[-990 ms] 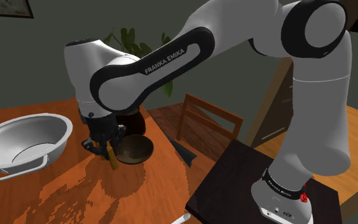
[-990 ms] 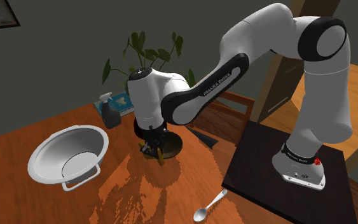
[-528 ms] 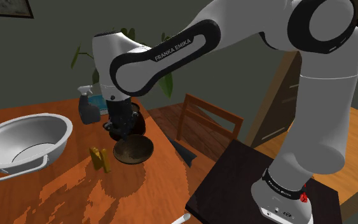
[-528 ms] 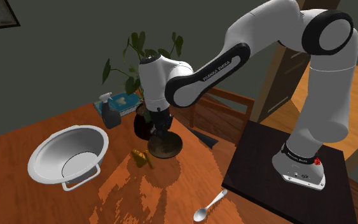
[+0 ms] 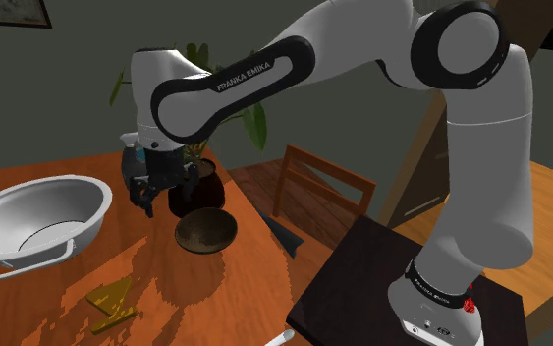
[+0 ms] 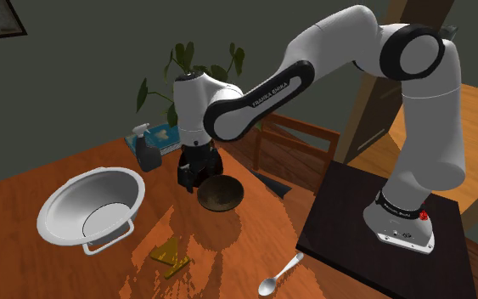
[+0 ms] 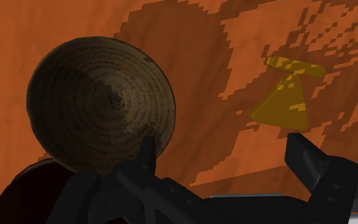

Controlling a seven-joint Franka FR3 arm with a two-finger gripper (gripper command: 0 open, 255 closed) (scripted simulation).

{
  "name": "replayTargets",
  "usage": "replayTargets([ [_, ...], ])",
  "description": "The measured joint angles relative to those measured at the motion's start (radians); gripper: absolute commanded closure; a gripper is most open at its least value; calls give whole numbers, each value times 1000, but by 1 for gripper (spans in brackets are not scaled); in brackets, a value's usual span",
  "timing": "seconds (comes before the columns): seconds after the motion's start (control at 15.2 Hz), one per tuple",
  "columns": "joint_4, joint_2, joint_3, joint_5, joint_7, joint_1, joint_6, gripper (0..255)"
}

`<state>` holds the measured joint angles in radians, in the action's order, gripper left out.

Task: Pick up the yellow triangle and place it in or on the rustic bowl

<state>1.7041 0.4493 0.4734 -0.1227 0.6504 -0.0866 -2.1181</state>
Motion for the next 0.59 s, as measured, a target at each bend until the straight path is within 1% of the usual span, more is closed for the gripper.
replayTargets([
  [0.4, 16, 44, -9, -18, 12, -13, -61, 0],
  [0.59, 20, 48, -10, -20, 13, -14, -68, 0],
])
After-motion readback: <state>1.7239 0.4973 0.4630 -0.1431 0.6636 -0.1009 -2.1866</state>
